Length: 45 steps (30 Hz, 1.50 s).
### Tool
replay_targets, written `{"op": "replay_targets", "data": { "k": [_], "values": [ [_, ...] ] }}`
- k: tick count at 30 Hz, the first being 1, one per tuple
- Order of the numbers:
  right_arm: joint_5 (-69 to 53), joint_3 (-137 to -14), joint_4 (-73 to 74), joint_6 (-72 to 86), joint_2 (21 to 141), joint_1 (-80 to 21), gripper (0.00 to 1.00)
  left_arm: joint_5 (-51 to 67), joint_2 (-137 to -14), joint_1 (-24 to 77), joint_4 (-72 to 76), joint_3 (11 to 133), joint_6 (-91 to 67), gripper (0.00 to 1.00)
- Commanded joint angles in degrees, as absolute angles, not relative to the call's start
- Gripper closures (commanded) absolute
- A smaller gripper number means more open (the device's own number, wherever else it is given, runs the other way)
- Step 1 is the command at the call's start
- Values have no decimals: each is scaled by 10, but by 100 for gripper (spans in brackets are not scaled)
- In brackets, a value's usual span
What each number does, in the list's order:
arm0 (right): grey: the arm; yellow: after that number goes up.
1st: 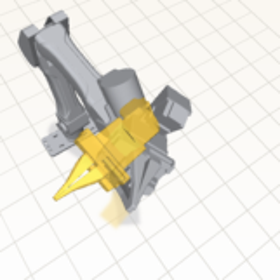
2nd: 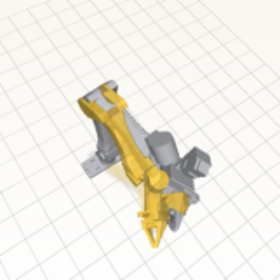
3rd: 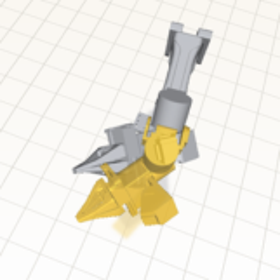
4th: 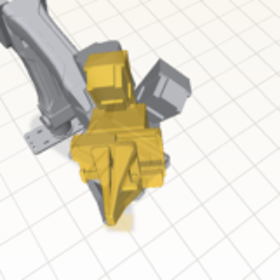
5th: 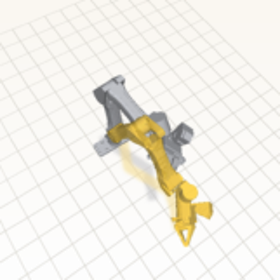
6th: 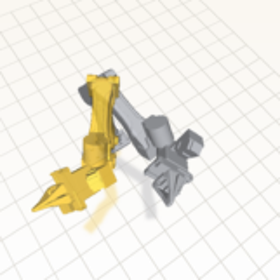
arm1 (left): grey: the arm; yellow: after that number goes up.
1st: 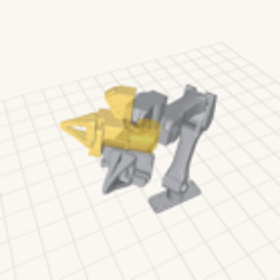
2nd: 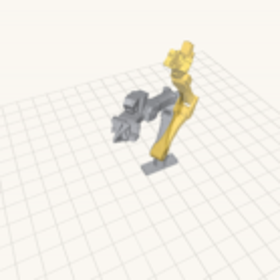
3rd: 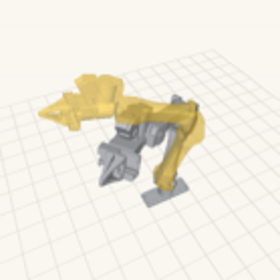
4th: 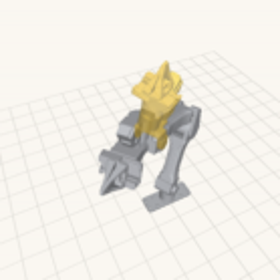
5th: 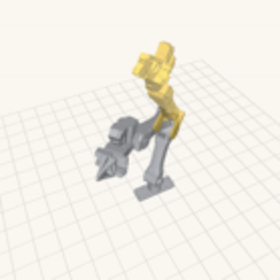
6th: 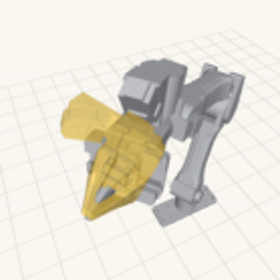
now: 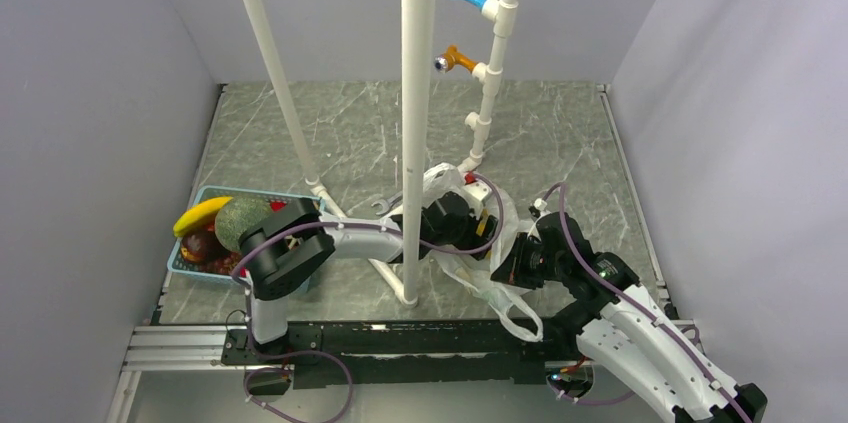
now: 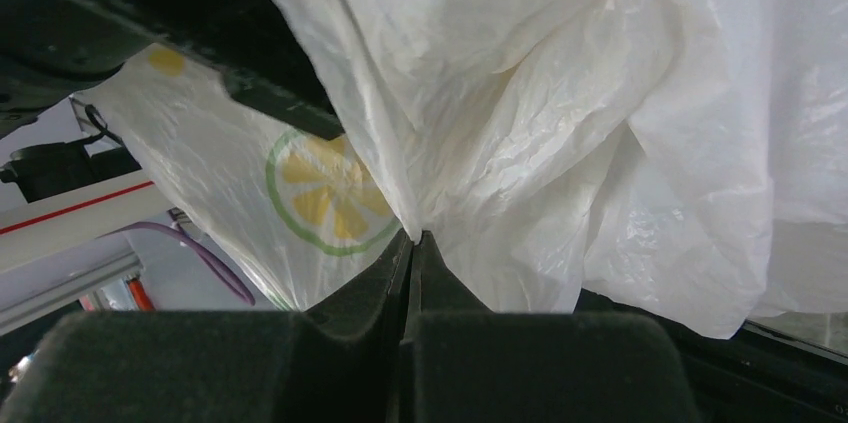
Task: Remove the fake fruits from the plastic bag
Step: Take out the fake fruit from the plastic bag.
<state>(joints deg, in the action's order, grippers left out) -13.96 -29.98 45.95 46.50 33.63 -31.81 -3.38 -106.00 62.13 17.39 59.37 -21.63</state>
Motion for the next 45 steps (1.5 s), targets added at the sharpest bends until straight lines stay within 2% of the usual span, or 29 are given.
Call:
{"op": "replay_targets", "data": {
  "k": [1, 4, 7, 11, 19, 34, 45],
  "values": [
    [-138, -316, 437, 460, 337, -319, 100, -21, -1093, 626, 214, 623, -213, 16],
    [-139, -316, 433, 459, 341, -319, 100, -25, -1113, 626, 199, 640, -216, 20],
    [-137, -314, 436, 459, 339, -319, 100, -17, -1122, 626, 183, 651, -210, 30],
    [-131, -307, 436, 461, 332, -320, 100, -12, -1098, 626, 156, 646, -206, 53],
    [-121, -306, 419, 456, 345, -320, 100, 3, -990, 610, 100, 608, -215, 86],
    [-56, -328, 422, 448, 355, -319, 100, 77, -793, 563, 20, 548, -235, 97],
    [-48, -332, 411, 436, 370, -320, 100, -34, -594, 560, -162, 512, -209, 100]
  ]
}}
